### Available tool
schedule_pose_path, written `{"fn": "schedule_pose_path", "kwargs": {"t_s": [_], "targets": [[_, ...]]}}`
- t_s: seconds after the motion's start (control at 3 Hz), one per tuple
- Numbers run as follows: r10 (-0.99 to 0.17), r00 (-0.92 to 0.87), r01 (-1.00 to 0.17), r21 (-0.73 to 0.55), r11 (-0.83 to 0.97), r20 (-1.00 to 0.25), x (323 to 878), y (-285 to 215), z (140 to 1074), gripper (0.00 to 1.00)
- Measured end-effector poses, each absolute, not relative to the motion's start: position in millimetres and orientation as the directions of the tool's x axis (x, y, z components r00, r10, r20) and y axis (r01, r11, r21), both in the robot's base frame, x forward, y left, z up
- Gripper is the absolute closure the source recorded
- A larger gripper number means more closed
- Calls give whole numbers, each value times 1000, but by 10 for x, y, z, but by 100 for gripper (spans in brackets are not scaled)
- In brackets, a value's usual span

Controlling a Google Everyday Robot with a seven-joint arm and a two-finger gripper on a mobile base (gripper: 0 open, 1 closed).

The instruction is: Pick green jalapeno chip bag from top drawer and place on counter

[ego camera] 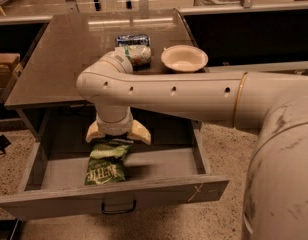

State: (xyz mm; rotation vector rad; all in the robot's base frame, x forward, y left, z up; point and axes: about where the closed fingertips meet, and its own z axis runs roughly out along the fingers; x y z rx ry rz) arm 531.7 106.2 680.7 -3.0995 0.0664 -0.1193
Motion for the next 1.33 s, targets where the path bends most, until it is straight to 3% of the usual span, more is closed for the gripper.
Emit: {"fn": "schedule_pose_path", "kwargs": {"t_s": [0.33,0.67,1.33], "targets": [[-17,1000,-16,-58,-998,14,5247,1142,6497,13],[-2,1000,-4,-78,-997,-30,5162,1254,6293,33],[30,994,3,-254,-967,-102,4926,1589,6490,95]]}}
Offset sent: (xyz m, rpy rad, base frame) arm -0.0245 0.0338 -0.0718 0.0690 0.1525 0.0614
